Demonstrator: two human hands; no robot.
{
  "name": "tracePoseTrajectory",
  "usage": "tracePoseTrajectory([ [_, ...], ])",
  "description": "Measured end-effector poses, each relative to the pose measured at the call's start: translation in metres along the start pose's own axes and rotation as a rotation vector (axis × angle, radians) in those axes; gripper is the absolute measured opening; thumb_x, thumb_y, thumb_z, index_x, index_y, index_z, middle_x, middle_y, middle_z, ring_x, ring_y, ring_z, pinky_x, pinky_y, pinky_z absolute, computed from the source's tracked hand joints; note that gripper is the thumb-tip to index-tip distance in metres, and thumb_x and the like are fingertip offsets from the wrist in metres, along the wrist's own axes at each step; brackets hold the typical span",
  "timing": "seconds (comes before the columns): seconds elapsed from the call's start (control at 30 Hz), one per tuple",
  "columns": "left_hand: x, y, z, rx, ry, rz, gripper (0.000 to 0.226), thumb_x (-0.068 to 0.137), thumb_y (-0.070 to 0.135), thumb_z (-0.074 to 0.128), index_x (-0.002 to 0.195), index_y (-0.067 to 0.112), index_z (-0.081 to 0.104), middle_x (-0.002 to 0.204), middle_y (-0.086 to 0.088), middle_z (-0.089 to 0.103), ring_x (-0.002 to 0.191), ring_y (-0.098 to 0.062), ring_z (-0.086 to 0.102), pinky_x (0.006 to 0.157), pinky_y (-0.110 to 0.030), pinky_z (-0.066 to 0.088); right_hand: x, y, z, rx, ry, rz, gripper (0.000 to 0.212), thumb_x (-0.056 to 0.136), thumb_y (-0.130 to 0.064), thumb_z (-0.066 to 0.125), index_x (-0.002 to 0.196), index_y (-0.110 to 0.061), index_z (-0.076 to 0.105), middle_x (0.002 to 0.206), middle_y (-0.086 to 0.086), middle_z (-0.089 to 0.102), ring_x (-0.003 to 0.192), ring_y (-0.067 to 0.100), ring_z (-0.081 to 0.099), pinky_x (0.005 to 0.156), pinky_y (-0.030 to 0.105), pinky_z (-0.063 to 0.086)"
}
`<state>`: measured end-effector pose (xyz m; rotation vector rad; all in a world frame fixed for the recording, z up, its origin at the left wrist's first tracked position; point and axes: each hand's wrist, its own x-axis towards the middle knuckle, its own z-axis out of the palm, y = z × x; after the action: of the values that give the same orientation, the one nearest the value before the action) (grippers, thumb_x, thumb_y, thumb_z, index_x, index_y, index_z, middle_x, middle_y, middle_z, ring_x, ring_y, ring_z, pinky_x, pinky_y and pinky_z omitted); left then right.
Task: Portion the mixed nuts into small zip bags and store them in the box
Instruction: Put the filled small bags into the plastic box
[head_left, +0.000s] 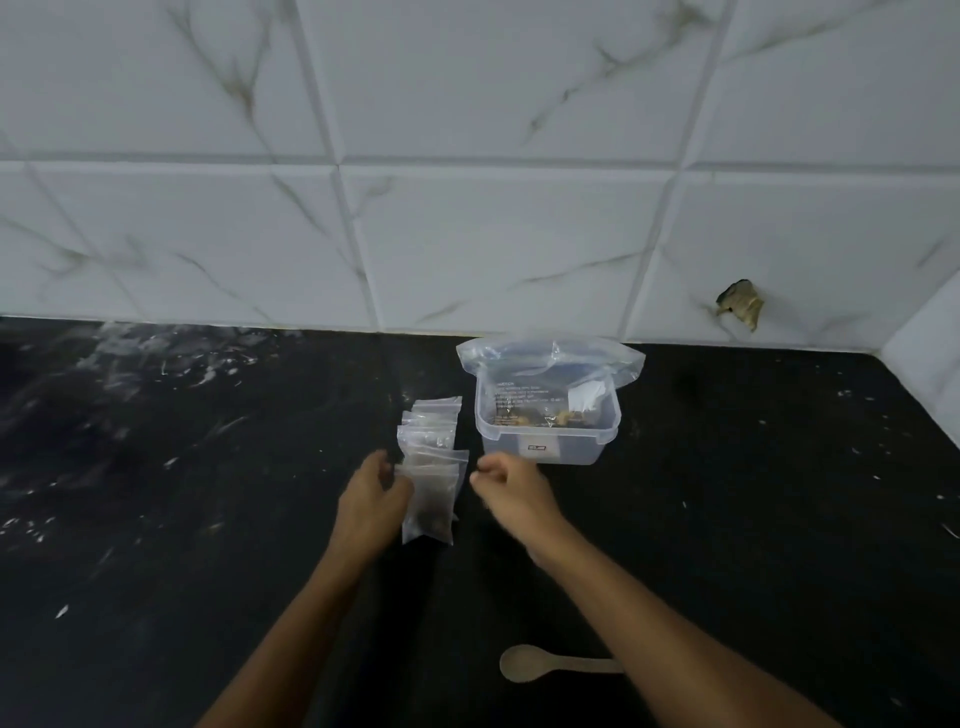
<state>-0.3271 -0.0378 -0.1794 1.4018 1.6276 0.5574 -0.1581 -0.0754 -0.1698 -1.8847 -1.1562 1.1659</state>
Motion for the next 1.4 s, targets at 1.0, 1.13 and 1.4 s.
tracePoseTrajectory([
  [1.0,-0.014,0.114,0.058,-0.096,-0.162,0.531,0.031,0.094,0.006,0.04,0.12,0.01,0.056,0.108,0.0,0.064,0.098,-0.014,0.059,0.08,-0.016,0.045,0.01,-0.059,-0.1,0.238,0.072,0.012,0.023,0.089,-0.031,0.058,0.105,-0.017,0.066,0.1,0.009,0.072,0.084,0.024,0.073,0.073,0.041,0.062],
  [1.13,0.02,0.149,0.085,-0.095,-0.29,0.517,0.023,0.093,-0.002,0.037,0.1,0.005,0.058,0.085,0.002,0.058,0.082,-0.015,0.054,0.071,-0.018,0.044,0.051,-0.054,-0.131,0.106,0.199,0.065,0.018,0.09,-0.021,0.052,0.094,-0.01,0.066,0.092,0.016,0.072,0.078,0.028,0.073,0.074,0.045,0.061],
  [1.4,0.07,0.149,0.121,0.107,-0.444,0.283,0.023,0.09,0.001,0.04,0.079,0.011,0.058,0.078,-0.005,0.056,0.076,-0.019,0.052,0.075,-0.033,0.043,0.105,-0.02,-0.131,-0.442,0.169,0.225,0.009,0.092,-0.013,0.051,0.085,-0.008,0.056,0.089,0.009,0.057,0.068,0.018,0.05,0.05,0.025,0.033],
])
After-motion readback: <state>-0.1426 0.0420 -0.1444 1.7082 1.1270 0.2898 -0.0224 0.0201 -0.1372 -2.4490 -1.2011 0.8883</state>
